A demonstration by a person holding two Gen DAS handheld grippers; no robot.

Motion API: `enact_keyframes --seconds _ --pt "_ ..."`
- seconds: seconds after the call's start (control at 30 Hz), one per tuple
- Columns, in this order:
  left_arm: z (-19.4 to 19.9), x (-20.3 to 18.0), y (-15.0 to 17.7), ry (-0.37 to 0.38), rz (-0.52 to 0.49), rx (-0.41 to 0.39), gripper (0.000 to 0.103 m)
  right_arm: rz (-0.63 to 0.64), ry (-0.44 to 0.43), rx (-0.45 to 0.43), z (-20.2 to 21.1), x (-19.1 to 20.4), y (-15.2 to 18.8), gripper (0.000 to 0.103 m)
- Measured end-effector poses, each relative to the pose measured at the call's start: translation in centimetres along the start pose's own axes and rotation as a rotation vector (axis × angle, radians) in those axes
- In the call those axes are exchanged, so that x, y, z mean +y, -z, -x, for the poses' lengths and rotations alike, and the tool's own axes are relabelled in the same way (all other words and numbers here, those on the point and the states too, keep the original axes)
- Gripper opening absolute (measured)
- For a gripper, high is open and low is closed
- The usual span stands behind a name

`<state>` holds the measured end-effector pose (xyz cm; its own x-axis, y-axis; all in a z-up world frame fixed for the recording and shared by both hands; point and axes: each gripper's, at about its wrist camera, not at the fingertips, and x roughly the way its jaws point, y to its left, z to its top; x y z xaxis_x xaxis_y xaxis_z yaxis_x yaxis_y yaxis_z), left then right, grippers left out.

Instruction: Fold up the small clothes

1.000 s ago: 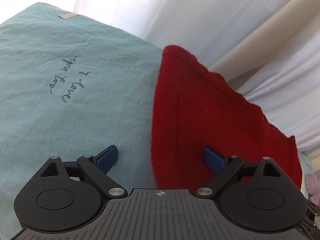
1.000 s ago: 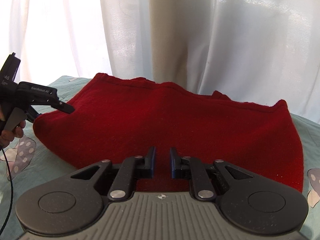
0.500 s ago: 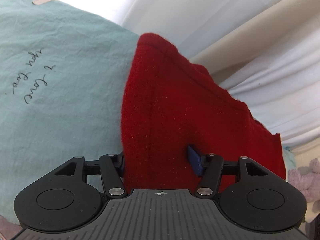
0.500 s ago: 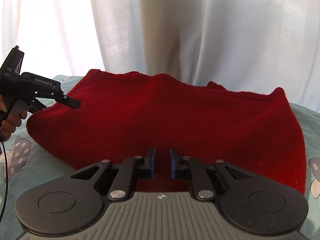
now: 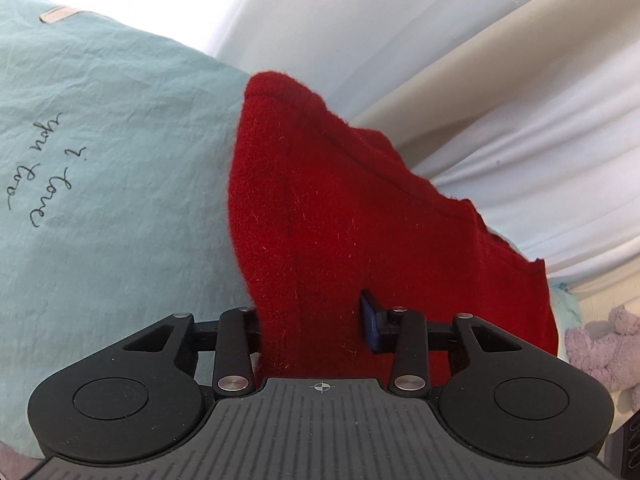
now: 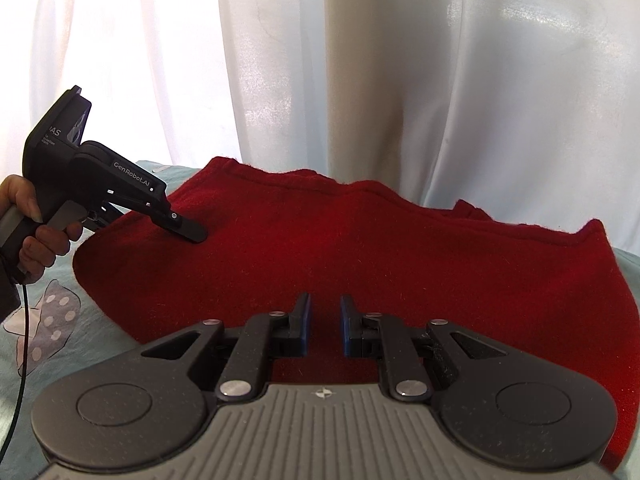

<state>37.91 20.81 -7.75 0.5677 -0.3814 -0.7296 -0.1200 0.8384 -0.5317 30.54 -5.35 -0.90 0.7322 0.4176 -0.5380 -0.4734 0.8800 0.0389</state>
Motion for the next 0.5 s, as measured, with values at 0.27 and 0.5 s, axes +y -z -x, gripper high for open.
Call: enact_keyframes --seconds 0.27,0.5 --pt "3.9 -6.8 -0.9 0.034 -0.096 -0.081 0.026 0.152 0.083 -0.017 -2.9 1.8 1.8 0.015" --pt "3.1 -11.2 -0.8 0.040 -0.192 -0.063 0.022 0.027 0.133 -0.073 -1.2 0.1 1.1 0.016"
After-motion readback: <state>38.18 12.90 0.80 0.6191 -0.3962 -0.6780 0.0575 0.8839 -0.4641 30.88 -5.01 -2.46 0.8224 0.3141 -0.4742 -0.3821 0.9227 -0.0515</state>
